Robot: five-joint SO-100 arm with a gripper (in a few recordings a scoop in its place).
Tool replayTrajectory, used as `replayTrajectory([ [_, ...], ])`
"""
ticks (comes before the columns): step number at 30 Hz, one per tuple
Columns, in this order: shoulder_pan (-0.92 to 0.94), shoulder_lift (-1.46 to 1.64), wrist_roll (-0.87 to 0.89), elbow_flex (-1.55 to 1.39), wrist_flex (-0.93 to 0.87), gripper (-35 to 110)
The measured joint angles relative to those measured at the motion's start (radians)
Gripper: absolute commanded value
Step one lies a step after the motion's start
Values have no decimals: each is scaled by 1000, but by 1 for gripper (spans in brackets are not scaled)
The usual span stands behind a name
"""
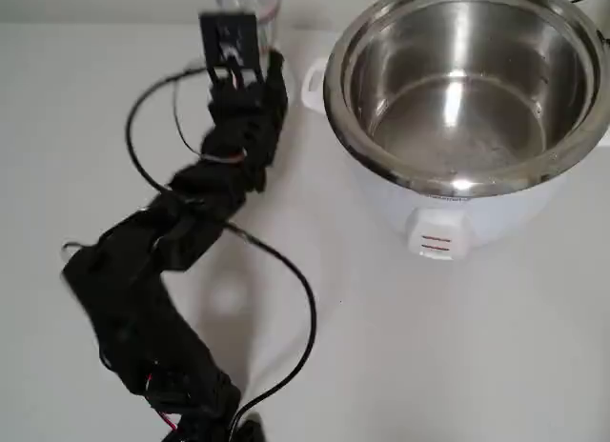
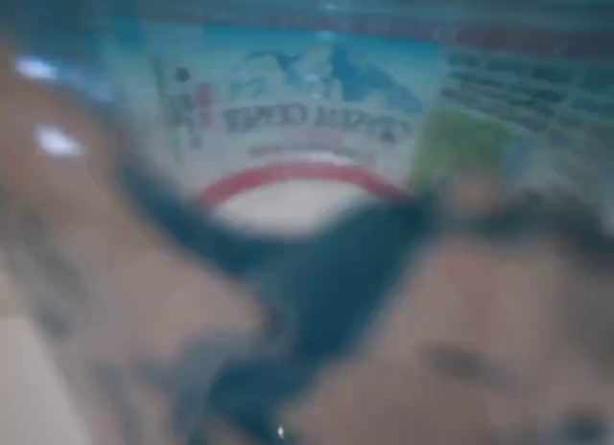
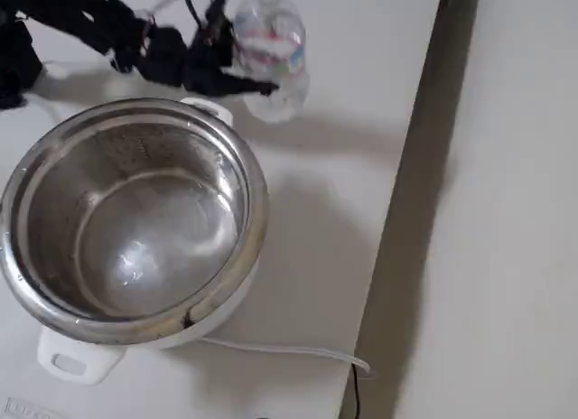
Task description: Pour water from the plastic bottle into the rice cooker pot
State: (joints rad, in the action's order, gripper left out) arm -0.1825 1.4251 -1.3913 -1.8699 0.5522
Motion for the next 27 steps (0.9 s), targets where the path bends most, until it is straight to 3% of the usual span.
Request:
replayTrajectory([
  [7,8,279,190,37,-328,8],
  [15,138,377,586,302,-746,8],
  [27,218,383,1215,387,-1012,8],
])
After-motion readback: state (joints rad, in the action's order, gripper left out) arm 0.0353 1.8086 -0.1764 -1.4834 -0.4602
